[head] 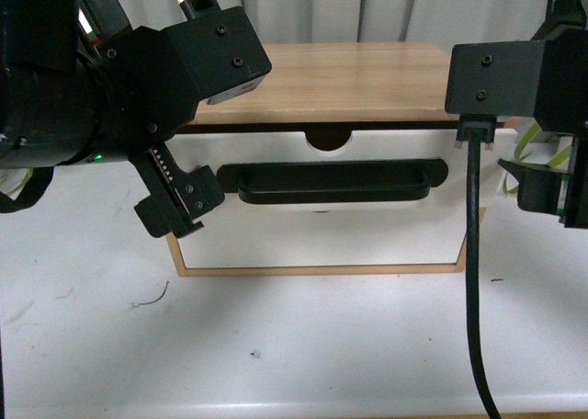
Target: Close drawer sideways
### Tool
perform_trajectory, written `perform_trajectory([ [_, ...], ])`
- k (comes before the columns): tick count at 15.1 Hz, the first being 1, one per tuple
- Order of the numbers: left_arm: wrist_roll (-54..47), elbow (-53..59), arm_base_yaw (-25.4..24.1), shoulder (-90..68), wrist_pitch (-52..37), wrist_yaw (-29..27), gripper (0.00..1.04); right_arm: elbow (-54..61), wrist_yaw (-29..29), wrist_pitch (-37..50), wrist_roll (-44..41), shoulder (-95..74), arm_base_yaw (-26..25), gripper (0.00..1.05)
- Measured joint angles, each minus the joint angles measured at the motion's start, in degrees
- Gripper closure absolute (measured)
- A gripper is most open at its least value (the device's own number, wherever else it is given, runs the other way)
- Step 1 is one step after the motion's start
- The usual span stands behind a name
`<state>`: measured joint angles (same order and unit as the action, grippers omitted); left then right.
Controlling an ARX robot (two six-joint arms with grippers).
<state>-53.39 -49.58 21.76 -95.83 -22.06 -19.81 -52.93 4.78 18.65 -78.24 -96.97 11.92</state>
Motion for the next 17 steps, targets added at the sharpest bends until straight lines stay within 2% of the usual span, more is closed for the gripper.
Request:
perform_trajectory([
  [5, 2.19, -3.08, -1.22, -5.66, -3.85, -1.01, 0.07, -3.96, 0.13, 2.38, 0.44, -4.31, 0.0, 0.06],
  [13, 3.82, -2.05, -0.79, -4.33, -2.95, -0.22, 0.07, -2.27, -0.42, 1.92, 5.09, -0.87, 0.07, 0.06],
  [15, 6.91, 1.7, -0.15, 1.77, -3.87, 0.79, 0.07, 1.44, -3.65, -0.26, 12.66, 5.51, 0.74, 0.06],
  [17, 13.77, 5.55, -0.66, 10.12, -4.15, 2.14, 0.07, 7.13, -11.02, -0.52, 25.92, 14.64, 2.45, 0.06],
])
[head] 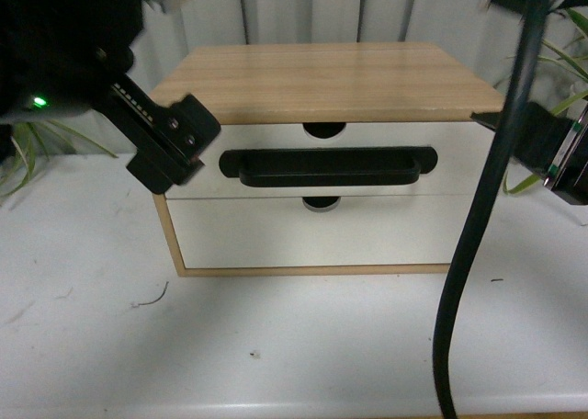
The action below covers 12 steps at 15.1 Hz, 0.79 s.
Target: Close drawer sideways
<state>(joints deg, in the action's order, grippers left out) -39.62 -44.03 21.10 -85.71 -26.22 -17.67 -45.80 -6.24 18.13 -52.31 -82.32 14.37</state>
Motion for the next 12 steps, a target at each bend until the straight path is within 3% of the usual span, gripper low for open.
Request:
perform_trajectory([
  [2, 13.42, 2.19, -5.25, 8.81, 4.87, -1.2, 0.07, 4.72, -3.61, 1.18, 14.82, 9.64, -0.28, 0.06],
  [5, 40.72, 8.41, -15.02, 22.03, 9.03, -0.46, 0.07, 12.68, -5.33, 4.66, 45.68, 17.44, -7.61, 0.06],
  [7, 45.79, 14.67, -17.86, 28.15, 10.54, 0.28, 0.07, 18.01, -3.17, 6.01, 61.59, 18.45, -10.84, 0.06],
  [9, 47.08, 18.16, -22.82, 32.02, 11.69, 2.32, 0.07, 19.15, -1.33, 7.3, 66.23, 18.45, -13.03, 0.06],
  [10, 45.7, 21.66, -26.36, 32.24, 1.73, 9.62, 0.14, 21.29, 1.29, 15.12, 64.94, 18.18, -13.64, 0.12],
  [11, 43.25, 26.56, -27.43, 34.01, -5.51, 18.01, 0.27, 25.55, 5.42, 21.14, 59.56, 20.85, -14.16, 0.26],
  [12, 41.83, 30.03, -26.45, 36.37, -8.04, 22.29, 0.39, 27.76, 6.23, 18.78, 56.48, 24.83, -14.45, 0.37],
])
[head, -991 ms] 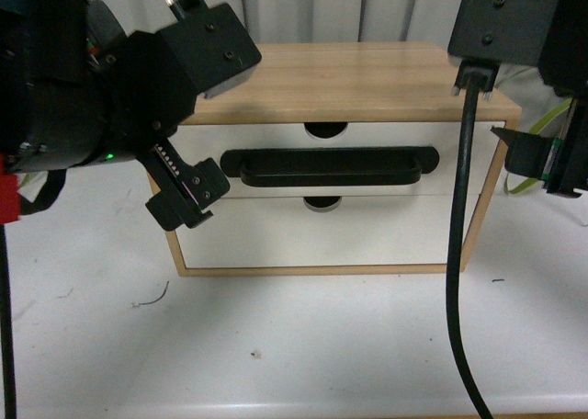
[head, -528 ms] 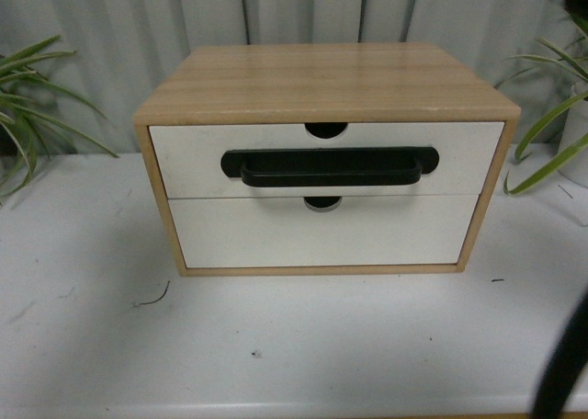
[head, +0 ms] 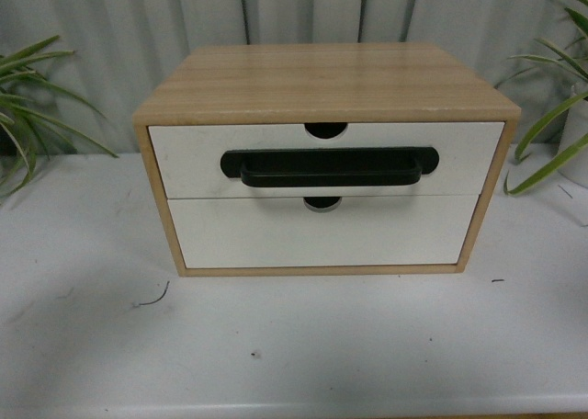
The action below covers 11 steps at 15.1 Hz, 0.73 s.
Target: Close drawer sideways
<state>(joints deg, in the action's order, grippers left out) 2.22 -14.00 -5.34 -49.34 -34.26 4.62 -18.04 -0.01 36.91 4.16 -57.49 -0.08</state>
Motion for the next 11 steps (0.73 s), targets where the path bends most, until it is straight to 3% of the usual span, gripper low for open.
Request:
perform_trajectory([
  [1, -0.9, 1.57, 0.96, 2.1, -0.11, 0.33, 0.52, 1.31, 0.04, -4.57, -1.92, 5.64, 0.07, 0.5],
  [3, -1.2, 4.52, 5.05, 6.27, 0.68, -4.44, 0.77, 3.13, 0.02, -14.6, -3.32, 19.3, 0.07, 0.76],
  [5, -1.27, 7.15, 5.51, 10.16, 2.6, -4.61, 1.02, 6.56, 0.04, -14.4, -3.8, 24.68, 0.04, 1.01],
  [11, -1.4, 13.33, 5.31, 26.86, 12.26, -4.63, 1.03, 15.15, 0.02, -20.96, -4.02, 38.62, 0.07, 1.03],
])
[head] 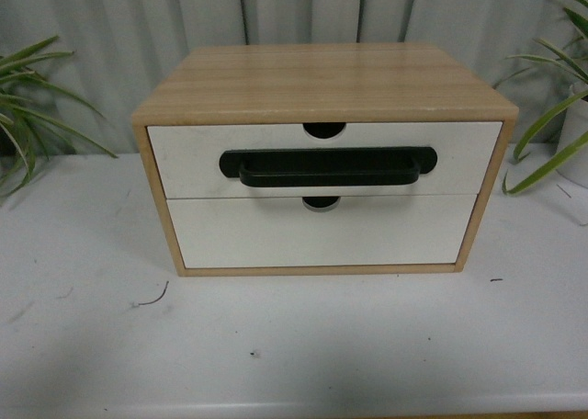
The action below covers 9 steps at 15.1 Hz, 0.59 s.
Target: Close drawer sideways
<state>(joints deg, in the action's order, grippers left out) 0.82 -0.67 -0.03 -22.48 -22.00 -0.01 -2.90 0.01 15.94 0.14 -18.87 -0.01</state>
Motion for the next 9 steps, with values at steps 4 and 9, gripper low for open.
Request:
perform_trajectory([
  [4, -0.02, 0.0, 0.0, 5.84, 5.46, 0.0, 1.03, 2.16, 0.02, -1.73, 0.0, 4.28, 0.0, 1.03],
  [9, 0.0, 0.0, 0.0, 8.46, 7.85, -0.02, 1.03, 2.16, 0.0, -3.34, -0.02, 6.49, 0.0, 1.03],
])
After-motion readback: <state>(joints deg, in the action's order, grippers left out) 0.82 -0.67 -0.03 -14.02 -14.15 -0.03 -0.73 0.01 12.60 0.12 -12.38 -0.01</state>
